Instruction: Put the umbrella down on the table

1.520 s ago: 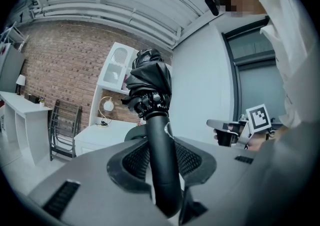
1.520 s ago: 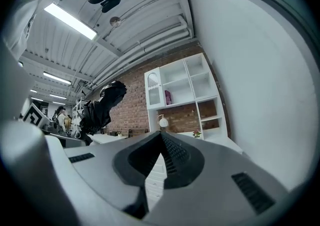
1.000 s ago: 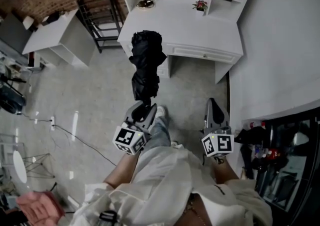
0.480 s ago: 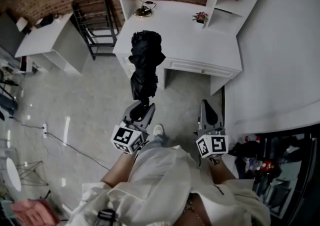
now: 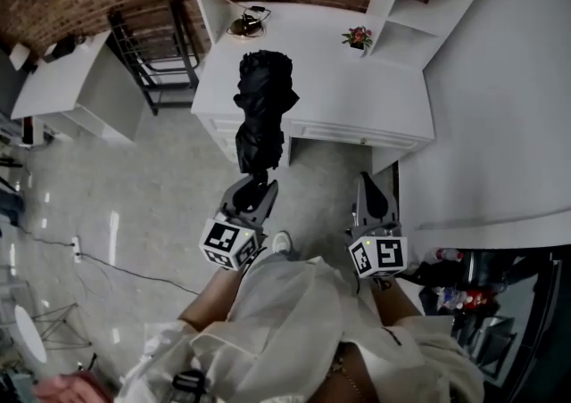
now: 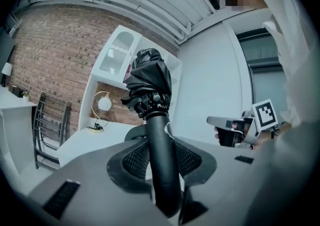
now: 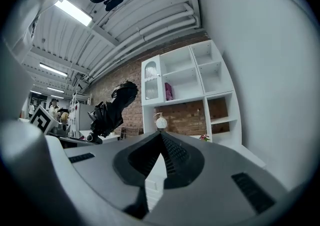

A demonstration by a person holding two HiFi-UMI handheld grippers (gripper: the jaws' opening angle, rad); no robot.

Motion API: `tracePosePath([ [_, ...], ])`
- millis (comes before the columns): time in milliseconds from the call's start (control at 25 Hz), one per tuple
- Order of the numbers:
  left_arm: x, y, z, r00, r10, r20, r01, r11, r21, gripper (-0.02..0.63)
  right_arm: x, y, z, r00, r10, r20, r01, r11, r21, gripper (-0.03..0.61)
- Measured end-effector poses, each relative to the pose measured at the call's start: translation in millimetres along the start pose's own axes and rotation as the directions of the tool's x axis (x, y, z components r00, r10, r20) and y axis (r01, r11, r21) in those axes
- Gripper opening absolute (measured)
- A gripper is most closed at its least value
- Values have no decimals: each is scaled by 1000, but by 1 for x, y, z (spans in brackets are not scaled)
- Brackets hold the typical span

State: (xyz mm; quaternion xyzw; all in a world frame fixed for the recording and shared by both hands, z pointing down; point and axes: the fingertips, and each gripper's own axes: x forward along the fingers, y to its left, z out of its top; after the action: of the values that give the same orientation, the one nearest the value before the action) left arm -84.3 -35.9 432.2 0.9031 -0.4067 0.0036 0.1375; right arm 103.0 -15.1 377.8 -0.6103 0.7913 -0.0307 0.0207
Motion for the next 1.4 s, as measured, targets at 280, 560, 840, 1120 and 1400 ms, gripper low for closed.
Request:
tracePosePath([
  [280, 30, 49, 8, 1000, -21, -18, 21, 1000, -4, 135, 51, -4, -3, 999, -44, -26, 44, 999, -19, 17],
  [560, 53, 71, 4, 998, -9, -70, 7, 1000, -17, 135, 79, -10, -6, 998, -62, -26, 62, 998, -8, 17],
  [840, 88, 82, 1, 996, 0, -91, -2, 1000, -14, 135, 113, -30, -7, 999, -52, -12, 52, 999, 2, 17],
  [1120, 170, 99, 16, 996, 29, -89, -29, 1000, 4, 135, 183, -86, -9, 1000, -5, -9, 5, 1000, 22, 18],
  [1400, 256, 114, 31, 994, 58, -88, -58, 998, 7, 135, 255, -148, -8, 999, 36, -19, -35, 998, 43, 17],
])
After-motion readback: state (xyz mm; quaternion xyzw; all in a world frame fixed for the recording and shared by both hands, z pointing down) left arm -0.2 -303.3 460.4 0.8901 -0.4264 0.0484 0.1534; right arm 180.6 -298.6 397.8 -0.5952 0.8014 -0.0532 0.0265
